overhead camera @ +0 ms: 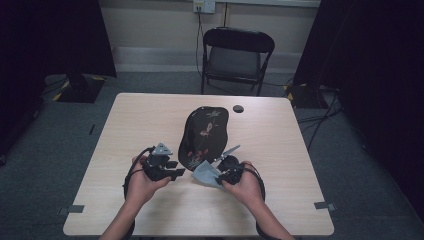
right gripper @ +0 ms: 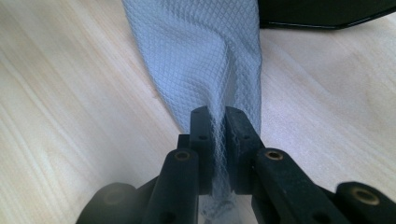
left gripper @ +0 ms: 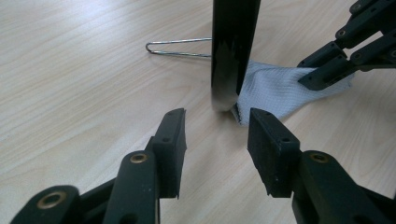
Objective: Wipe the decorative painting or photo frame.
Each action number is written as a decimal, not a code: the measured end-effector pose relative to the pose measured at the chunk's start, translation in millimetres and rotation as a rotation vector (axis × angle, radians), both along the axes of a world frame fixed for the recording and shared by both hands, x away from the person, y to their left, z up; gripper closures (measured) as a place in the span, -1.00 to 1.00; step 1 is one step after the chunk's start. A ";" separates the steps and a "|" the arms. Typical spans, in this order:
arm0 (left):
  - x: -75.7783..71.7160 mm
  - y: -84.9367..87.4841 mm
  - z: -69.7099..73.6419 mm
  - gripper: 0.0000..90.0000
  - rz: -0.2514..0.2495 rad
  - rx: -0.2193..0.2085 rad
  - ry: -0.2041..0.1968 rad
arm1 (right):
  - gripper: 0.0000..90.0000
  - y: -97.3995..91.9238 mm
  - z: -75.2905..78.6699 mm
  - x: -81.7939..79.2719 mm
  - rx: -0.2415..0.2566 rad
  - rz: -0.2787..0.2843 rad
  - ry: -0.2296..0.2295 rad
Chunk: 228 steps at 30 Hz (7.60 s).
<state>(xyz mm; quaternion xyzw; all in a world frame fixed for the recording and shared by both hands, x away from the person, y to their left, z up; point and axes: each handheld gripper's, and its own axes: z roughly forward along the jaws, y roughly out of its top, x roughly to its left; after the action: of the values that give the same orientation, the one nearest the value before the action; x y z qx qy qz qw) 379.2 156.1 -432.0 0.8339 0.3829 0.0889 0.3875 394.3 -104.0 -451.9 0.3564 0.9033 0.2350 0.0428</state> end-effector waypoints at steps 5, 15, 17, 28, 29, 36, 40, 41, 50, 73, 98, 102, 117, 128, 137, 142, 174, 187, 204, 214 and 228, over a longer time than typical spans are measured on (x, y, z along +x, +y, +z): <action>-0.6 1.8 1.0 0.24 -0.001 0.003 -0.001 | 0.84 -5.5 7.7 -0.3 -0.003 -0.003 -0.015; -0.7 -1.0 -0.5 0.22 -0.006 0.005 -0.006 | 0.84 -0.6 1.2 -1.0 0.023 0.029 0.007; -0.7 -1.7 -1.5 0.22 -0.004 0.004 -0.004 | 0.84 -3.9 -0.8 4.5 0.026 0.009 0.012; 1.5 2.0 -1.6 0.20 0.011 -0.002 0.003 | 0.84 -26.6 2.6 28.3 0.022 -0.065 0.001; 1.3 2.5 -1.3 0.20 0.012 -0.004 0.002 | 0.84 -28.4 2.9 30.0 0.022 -0.073 0.000; 1.0 5.0 -2.6 0.18 0.017 -0.003 0.010 | 0.84 -42.1 3.9 42.7 -0.011 -0.124 -0.011; 0.0 8.4 -2.4 0.17 0.027 -0.008 0.008 | 0.84 -53.0 4.4 51.3 -0.016 -0.177 -0.014; -0.1 9.2 -2.1 0.17 0.025 -0.007 0.012 | 0.84 -55.4 4.6 53.0 -0.018 -0.187 -0.017; -2.6 14.6 -1.4 0.16 0.042 -0.010 0.008 | 0.84 -77.9 6.9 57.8 -0.015 -0.272 -0.035; -8.5 18.8 -0.8 0.04 0.059 -0.020 0.005 | 0.84 -30.1 3.2 0.3 0.010 -0.036 -0.023; -11.8 31.7 -2.5 -0.05 0.097 -0.044 0.004 | 0.84 47.3 15.5 -20.3 0.036 0.251 -0.030; -11.8 33.5 -3.0 -0.06 0.096 -0.044 0.006 | 0.84 53.0 14.3 -16.4 0.041 0.256 -0.021; -10.4 33.3 -5.3 -0.12 0.099 -0.042 0.008 | 0.84 53.6 5.4 1.0 0.006 0.172 -0.021; -10.7 35.7 -5.5 -0.13 0.103 -0.042 0.006 | 0.84 52.1 13.6 2.5 0.006 0.151 -0.041; -12.3 40.5 -4.0 -0.17 0.098 -0.051 0.016 | 0.84 55.8 43.2 -4.7 0.017 0.179 -0.097; -13.6 43.0 -1.8 -0.17 0.095 -0.064 0.013 | 0.84 58.8 57.3 -7.0 0.008 0.193 -0.125; -28.6 56.1 -5.6 -0.26 0.073 -0.051 0.011 | 0.84 77.0 91.2 -5.1 0.029 0.203 -0.169; -27.7 56.2 -6.3 -0.27 0.093 -0.070 0.002 | 0.84 75.0 133.5 -2.0 0.041 0.203 -0.229; -18.4 43.0 -7.3 -0.26 0.063 -0.077 -0.005 | 0.84 62.3 172.8 12.1 0.058 0.122 -0.290; -16.1 40.2 -8.2 -0.26 0.058 -0.079 -0.005 | 0.84 58.1 184.1 20.9 0.058 0.087 -0.312; -15.6 37.2 -9.8 -0.26 0.049 -0.077 0.006 | 0.84 52.8 207.7 27.7 0.064 0.055 -0.346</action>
<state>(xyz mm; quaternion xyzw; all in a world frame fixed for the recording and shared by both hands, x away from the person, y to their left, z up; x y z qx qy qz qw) 363.6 193.3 -441.7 0.8089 0.4076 0.0811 0.4159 422.0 -51.2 -244.2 0.2870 0.8839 0.3225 0.1799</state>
